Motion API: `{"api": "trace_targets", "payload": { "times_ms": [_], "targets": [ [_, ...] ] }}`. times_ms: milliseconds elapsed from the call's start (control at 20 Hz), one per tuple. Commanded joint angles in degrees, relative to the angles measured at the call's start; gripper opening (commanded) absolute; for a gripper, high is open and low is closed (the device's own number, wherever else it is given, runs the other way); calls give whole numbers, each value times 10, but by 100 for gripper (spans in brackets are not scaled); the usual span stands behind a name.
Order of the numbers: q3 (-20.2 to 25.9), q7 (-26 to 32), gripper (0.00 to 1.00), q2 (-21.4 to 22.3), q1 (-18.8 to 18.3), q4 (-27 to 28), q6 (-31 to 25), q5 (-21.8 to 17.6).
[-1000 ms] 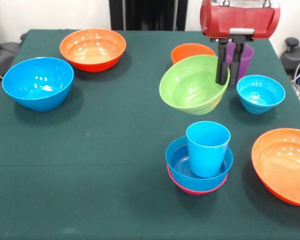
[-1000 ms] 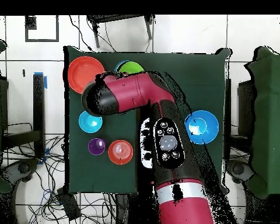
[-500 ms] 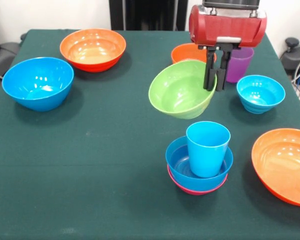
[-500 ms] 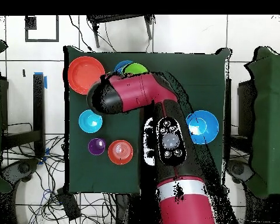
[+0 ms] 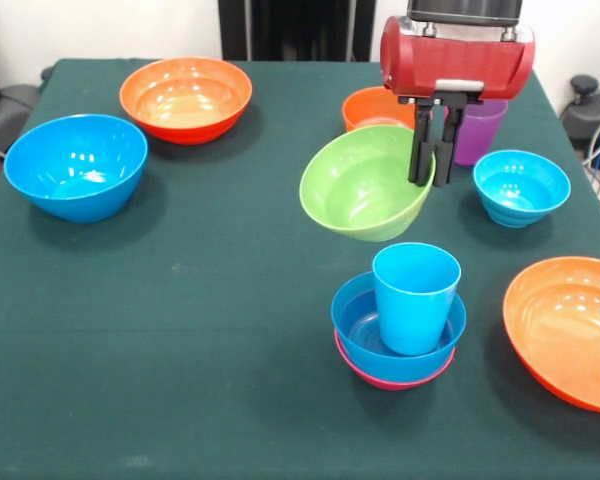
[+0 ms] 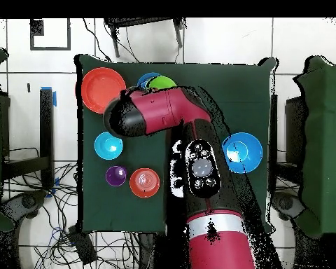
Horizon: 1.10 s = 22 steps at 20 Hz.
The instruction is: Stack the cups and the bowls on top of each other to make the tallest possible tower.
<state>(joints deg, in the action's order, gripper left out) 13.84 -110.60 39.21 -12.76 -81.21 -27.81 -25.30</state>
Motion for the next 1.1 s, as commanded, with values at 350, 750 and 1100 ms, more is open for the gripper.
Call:
{"api": "trace_targets", "payload": {
  "times_ms": [350,750,1100],
  "targets": [
    [-6,-33,0,-31,17,28,-74,19],
    [-8,-24,0,-39,20,46,-88,23],
    [-10,-25,0,-49,22,50,-77,18]
  ]
}}
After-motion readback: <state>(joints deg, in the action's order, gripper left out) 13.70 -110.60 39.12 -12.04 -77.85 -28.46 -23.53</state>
